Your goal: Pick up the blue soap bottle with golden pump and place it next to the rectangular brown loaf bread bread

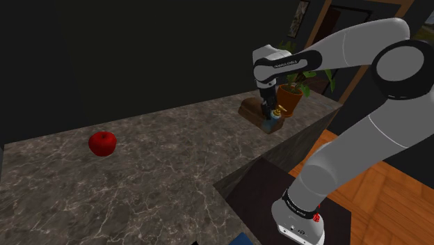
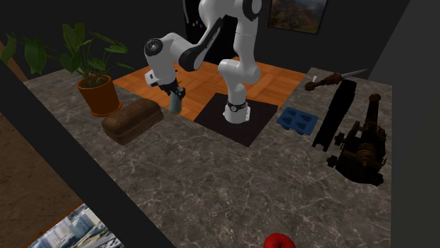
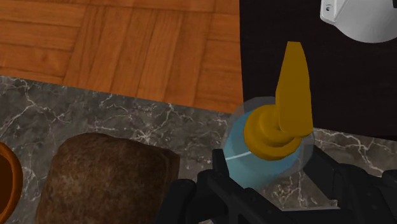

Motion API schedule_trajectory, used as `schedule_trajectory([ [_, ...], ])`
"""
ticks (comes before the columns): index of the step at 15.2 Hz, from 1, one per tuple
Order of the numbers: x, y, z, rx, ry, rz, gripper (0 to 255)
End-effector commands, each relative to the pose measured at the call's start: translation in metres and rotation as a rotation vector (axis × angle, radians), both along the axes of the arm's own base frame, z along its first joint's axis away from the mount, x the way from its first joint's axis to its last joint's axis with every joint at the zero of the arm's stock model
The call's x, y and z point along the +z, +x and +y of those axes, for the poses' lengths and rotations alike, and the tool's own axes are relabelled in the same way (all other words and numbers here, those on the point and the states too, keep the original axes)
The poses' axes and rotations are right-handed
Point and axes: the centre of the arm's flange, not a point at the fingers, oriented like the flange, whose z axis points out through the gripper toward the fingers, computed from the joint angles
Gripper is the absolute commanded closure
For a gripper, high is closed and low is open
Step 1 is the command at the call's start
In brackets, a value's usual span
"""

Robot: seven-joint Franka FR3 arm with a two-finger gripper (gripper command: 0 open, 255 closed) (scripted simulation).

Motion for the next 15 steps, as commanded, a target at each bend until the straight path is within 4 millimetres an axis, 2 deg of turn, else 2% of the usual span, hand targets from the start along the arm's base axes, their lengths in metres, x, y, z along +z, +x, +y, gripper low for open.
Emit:
schedule_trajectory([
  [1,-0.012,0.000,0.001,0.000,0.000,-0.001,255],
  [15,-0.082,0.000,0.001,0.000,0.000,-0.001,255],
])
